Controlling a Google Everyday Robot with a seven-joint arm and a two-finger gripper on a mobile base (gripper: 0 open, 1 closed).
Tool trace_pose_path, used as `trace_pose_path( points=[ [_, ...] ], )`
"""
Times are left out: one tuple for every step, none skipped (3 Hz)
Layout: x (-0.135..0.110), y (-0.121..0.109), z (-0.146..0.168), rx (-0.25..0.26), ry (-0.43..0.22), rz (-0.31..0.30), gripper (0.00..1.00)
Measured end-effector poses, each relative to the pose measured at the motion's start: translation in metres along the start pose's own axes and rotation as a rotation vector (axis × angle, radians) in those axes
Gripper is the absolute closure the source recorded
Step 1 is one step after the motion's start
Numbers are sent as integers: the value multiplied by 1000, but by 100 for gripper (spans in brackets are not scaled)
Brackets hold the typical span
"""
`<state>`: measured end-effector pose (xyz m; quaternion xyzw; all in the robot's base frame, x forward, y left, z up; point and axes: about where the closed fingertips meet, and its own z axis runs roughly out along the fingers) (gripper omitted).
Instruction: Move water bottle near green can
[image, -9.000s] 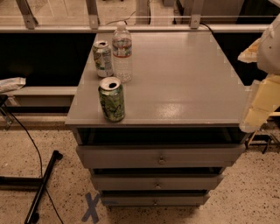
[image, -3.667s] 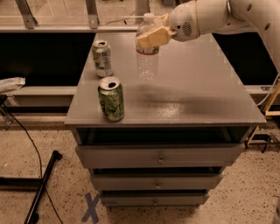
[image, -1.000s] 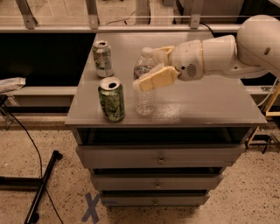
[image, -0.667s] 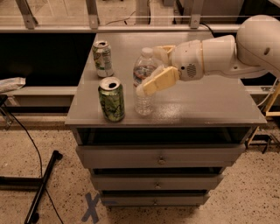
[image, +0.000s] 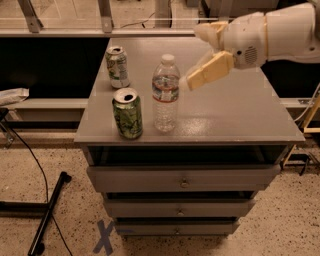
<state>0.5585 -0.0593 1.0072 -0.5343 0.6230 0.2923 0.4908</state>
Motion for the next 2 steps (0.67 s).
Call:
trace_pose_path(
  points=[
    [-28, -4, -68, 166, 18, -51, 0],
    [-27, -4, -68, 166, 19, -49, 0]
  ],
)
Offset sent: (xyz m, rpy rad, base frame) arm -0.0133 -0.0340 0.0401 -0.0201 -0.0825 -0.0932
